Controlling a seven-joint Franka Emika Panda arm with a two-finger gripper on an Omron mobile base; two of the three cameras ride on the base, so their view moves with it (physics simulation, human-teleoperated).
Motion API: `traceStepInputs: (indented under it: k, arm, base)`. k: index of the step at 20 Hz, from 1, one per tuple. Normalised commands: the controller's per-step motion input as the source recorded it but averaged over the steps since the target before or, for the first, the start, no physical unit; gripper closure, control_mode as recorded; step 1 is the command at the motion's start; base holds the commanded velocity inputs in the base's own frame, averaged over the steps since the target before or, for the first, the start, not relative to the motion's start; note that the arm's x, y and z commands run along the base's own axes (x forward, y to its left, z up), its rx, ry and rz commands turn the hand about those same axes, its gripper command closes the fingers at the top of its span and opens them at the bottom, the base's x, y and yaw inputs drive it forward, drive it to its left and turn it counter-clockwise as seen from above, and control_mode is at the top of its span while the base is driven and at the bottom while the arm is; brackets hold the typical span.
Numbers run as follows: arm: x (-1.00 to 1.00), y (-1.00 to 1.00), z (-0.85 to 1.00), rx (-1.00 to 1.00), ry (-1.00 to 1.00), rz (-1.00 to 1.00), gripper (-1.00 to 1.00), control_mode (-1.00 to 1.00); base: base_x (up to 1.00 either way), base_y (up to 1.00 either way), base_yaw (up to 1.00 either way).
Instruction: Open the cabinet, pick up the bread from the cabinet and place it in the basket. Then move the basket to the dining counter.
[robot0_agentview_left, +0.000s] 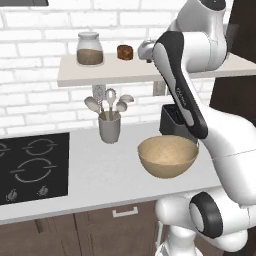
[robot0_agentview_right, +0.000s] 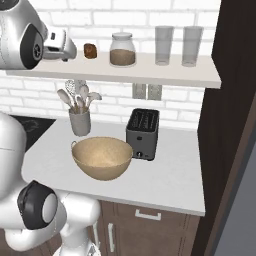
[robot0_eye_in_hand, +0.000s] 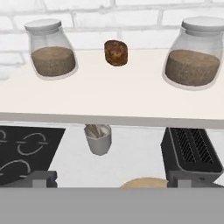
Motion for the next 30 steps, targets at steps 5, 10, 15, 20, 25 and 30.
traceStepInputs:
  k: [5, 10, 15, 20, 25, 30]
  arm:
    - [0.57, 0.00, 0.00, 0.00, 0.00, 0.00, -1.00, -1.00]
    - [0.57, 0.00, 0.00, 0.00, 0.00, 0.01, -1.00, -1.00]
    - [0.47, 0.00, -0.01, 0.00, 0.00, 0.02, -1.00, -1.00]
    - [0.37, -0.05, -0.13, 0.00, 0.01, 0.04, -1.00, -1.00]
    - [0.34, 0.01, -0.28, 0.00, 0.06, 0.06, -1.00, -1.00]
    - [0.27, 0.00, -0.03, 0.00, 0.02, 0.05, -1.00, -1.00]
  base:
    - [0.00, 0.00, 0.00]
    - [0.00, 0.00, 0.00]
    - [0.00, 0.00, 0.00]
    - [0.00, 0.00, 0.00]
    - [0.00, 0.00, 0.00]
    - [0.00, 0.00, 0.00]
